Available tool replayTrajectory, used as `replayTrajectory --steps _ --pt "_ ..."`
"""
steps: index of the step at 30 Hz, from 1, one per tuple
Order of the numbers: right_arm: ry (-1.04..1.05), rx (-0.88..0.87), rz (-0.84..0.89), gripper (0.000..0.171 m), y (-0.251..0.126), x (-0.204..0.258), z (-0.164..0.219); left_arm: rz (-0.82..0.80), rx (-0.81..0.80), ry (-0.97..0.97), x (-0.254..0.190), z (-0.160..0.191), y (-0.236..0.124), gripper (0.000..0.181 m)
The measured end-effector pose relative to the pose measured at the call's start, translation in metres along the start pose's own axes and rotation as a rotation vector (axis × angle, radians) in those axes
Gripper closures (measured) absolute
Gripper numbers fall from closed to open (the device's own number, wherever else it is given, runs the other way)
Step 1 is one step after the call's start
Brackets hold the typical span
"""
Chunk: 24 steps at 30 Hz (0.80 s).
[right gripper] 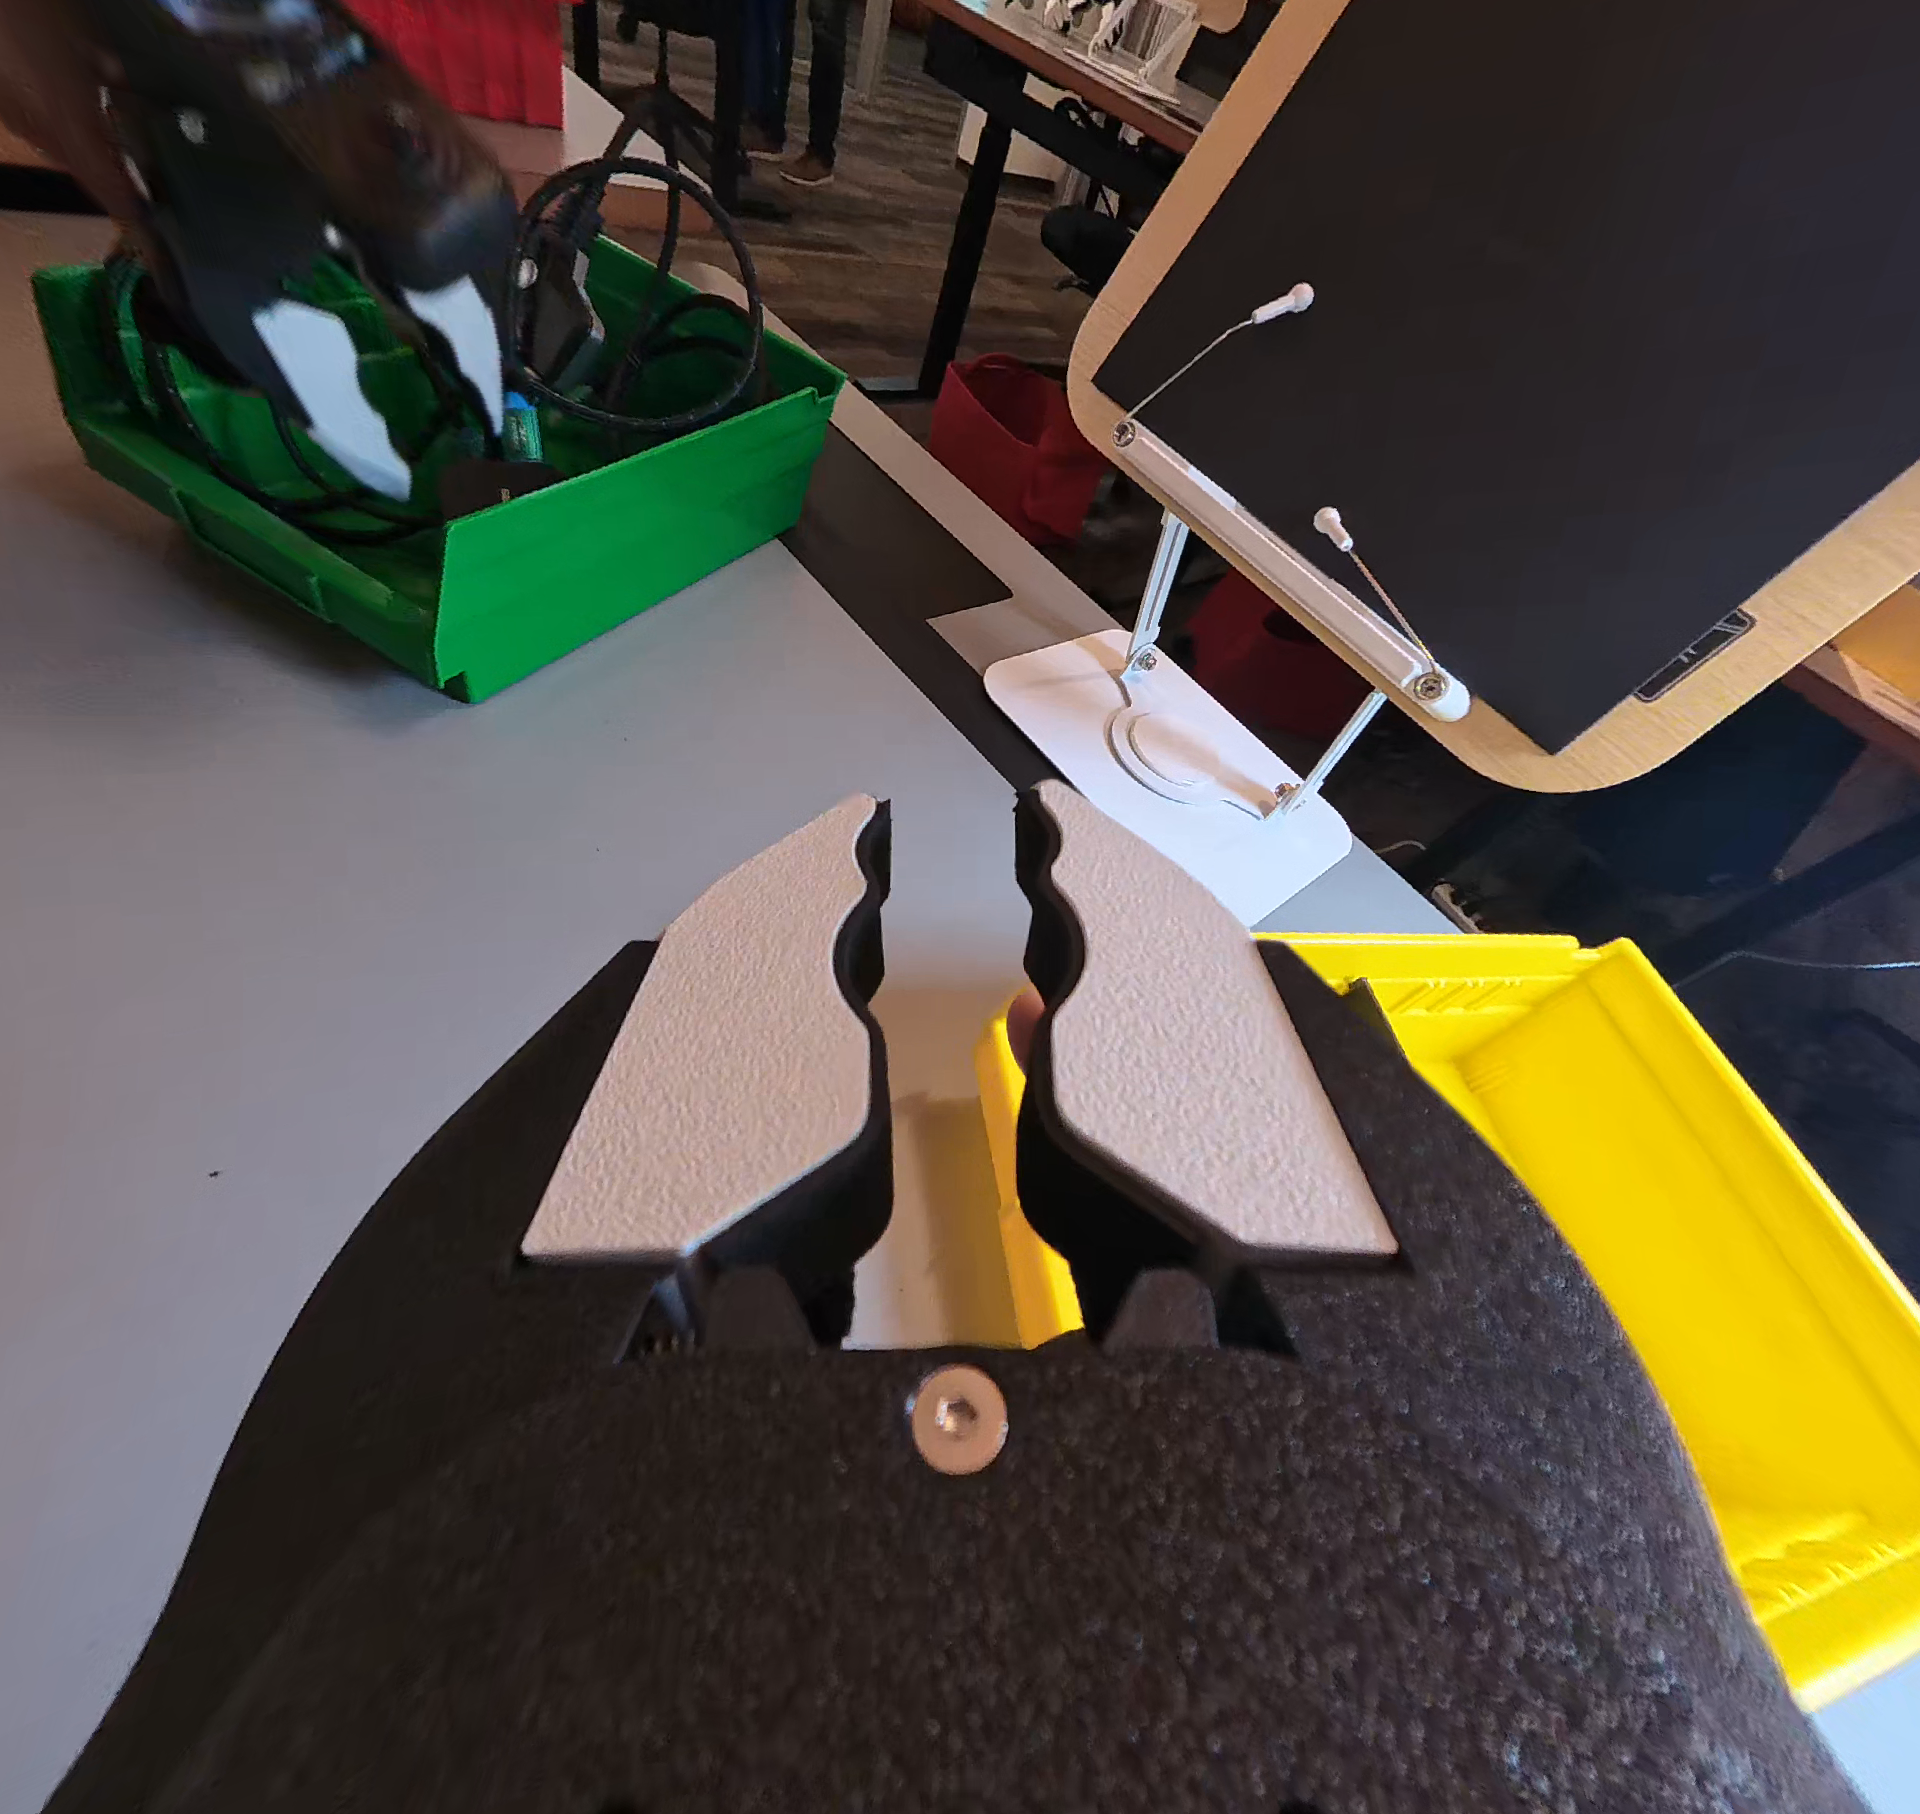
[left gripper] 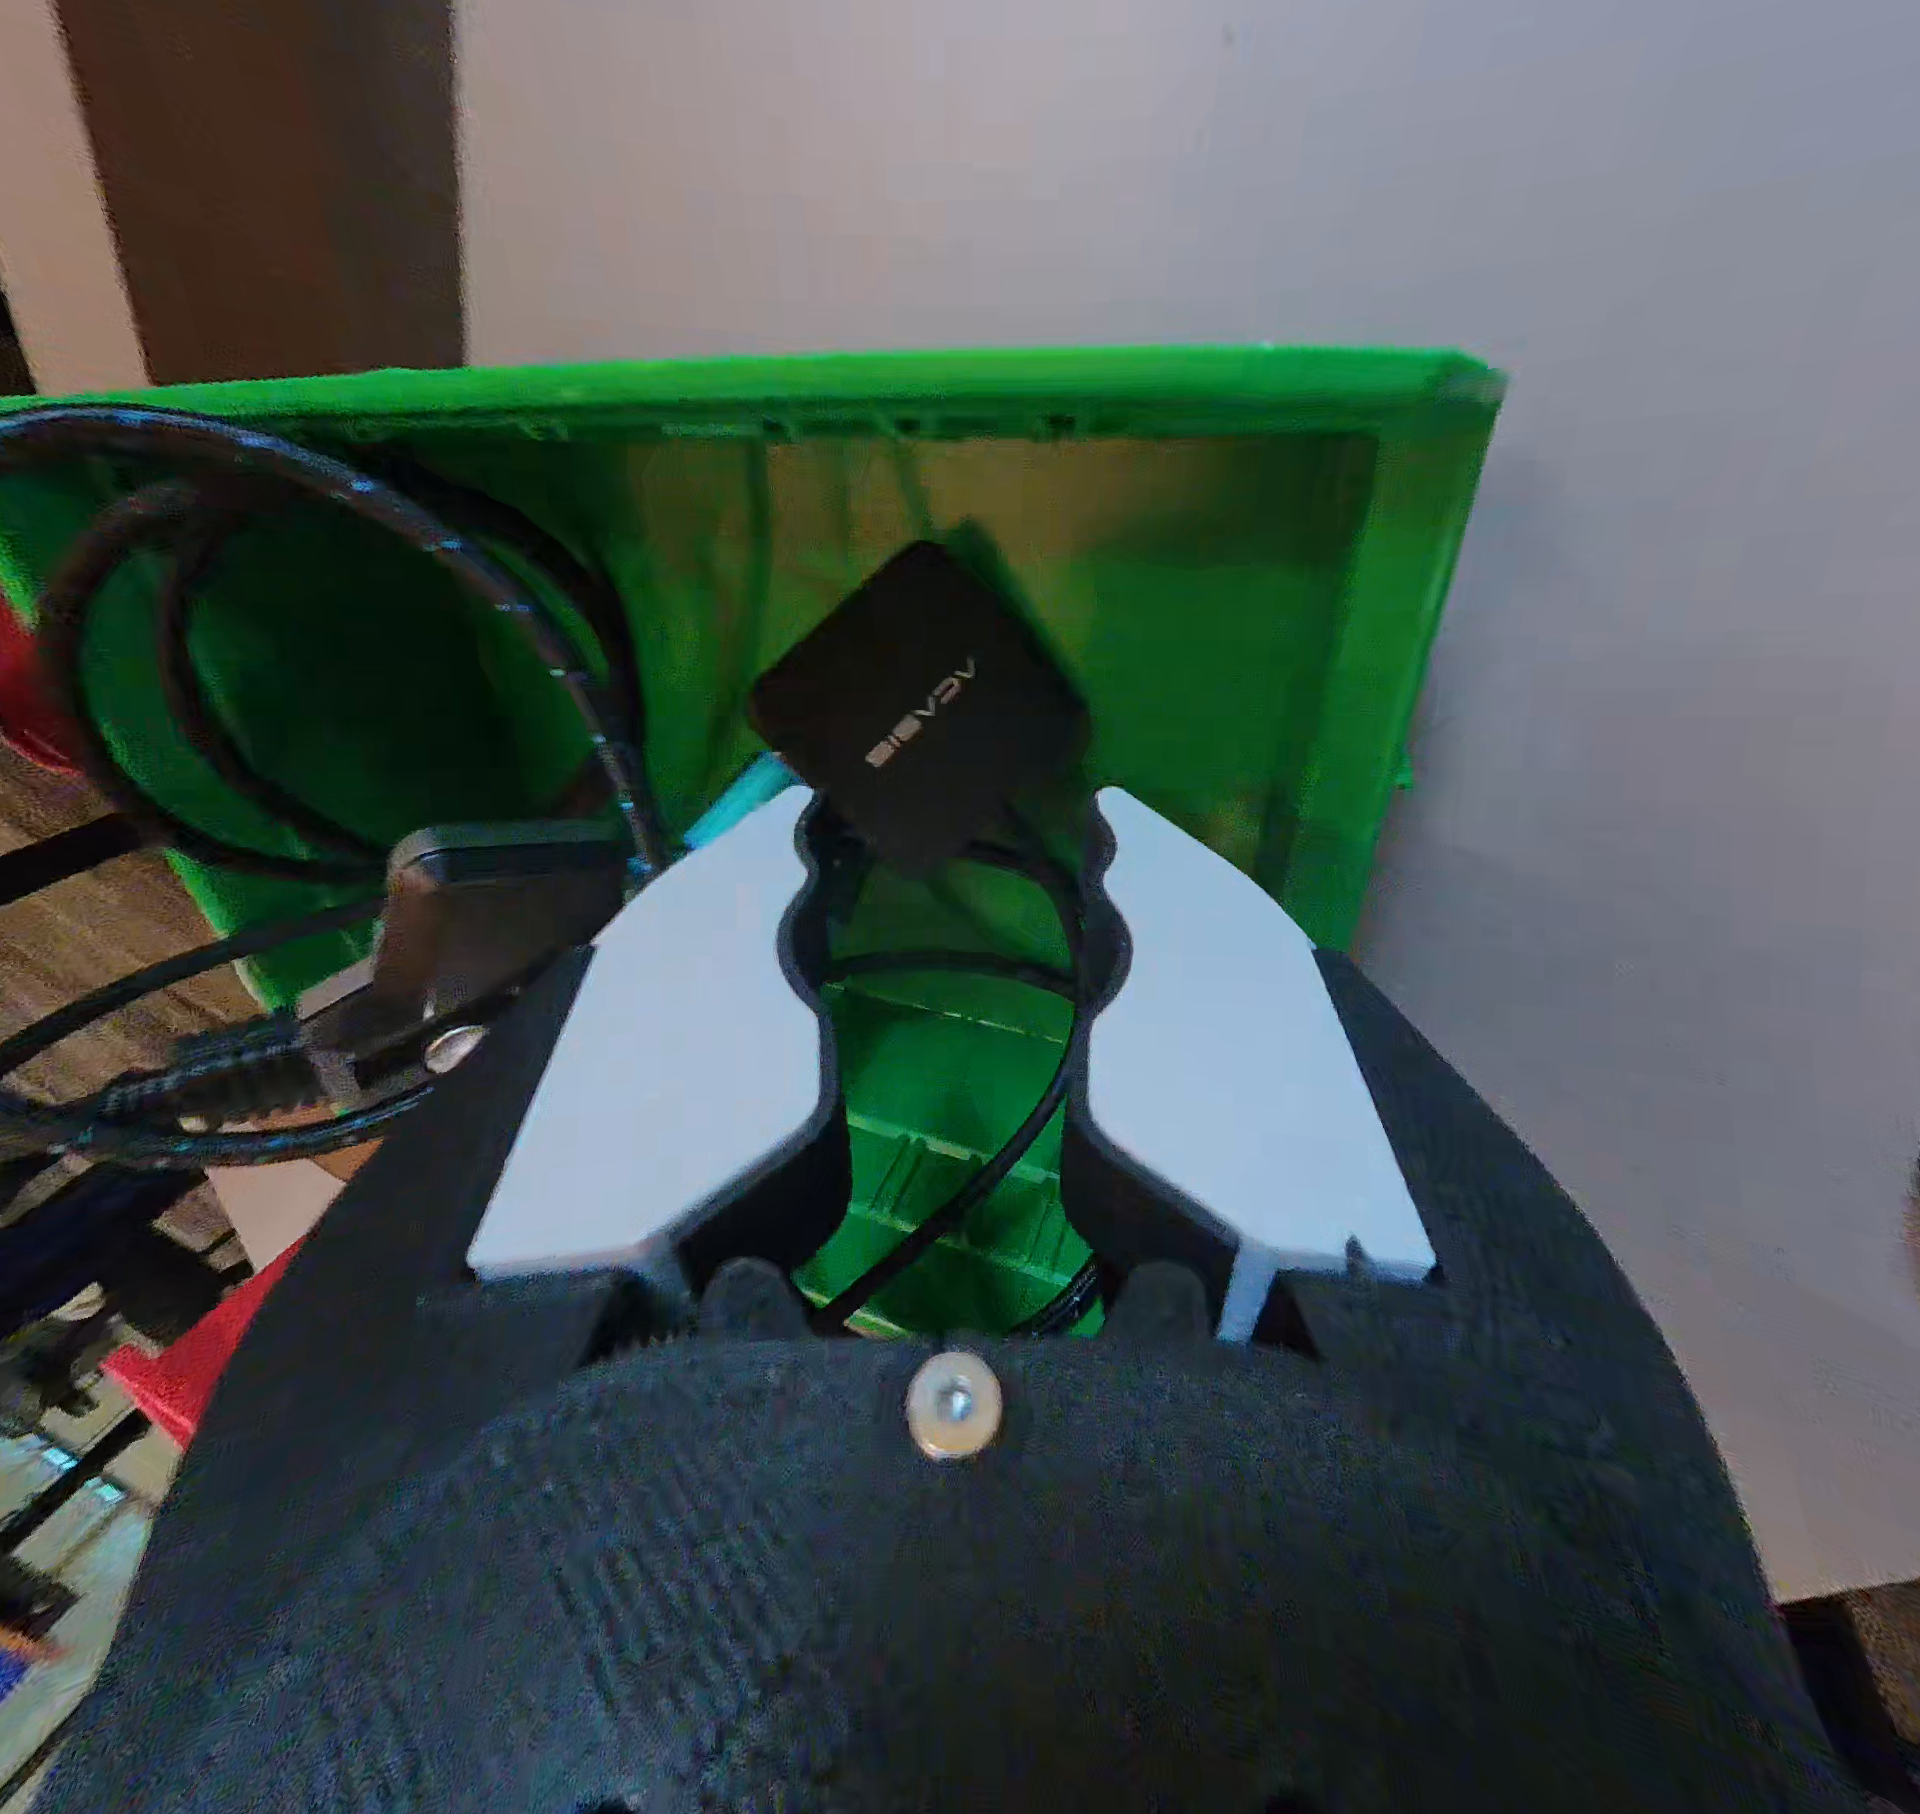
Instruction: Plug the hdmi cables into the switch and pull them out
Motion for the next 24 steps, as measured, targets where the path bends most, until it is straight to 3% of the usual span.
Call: replayTrajectory --steps 6,11,18,21,24 --pt "0.014 0.007 -0.002 0.148 0.001 -0.002 0.003 -0.278 0.278 0.368 -0.007 0.015 0.04 0.114" --pt "0.018 0.009 -0.006 0.148 0.002 -0.002 0.005 -0.254 0.224 0.37 -0.001 0.016 0.053 0.106" --pt "0.016 0.005 -0.005 0.148 0.0 -0.003 0.004 -0.314 0.018 0.515 0.008 0.021 0.059 0.125" --pt "0.029 0.004 -0.002 0.148 -0.001 -0.006 0.006 -0.349 -0.081 0.514 0.008 0.021 0.04 0.147" --pt "0.049 -0.001 -0.014 0.148 0.0 -0.007 0.007 -0.307 -0.199 0.42 0.011 0.021 0.009 0.154"
Point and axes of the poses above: each gripper's, where its closed fingertips meet, y out along the fingers, z out of its underside, x = y × z across the jaws, the point moved 9 cm from there along -y, back along the fingers, and after that the axes turned 2 degrees about -z, right-handed, at the moved point
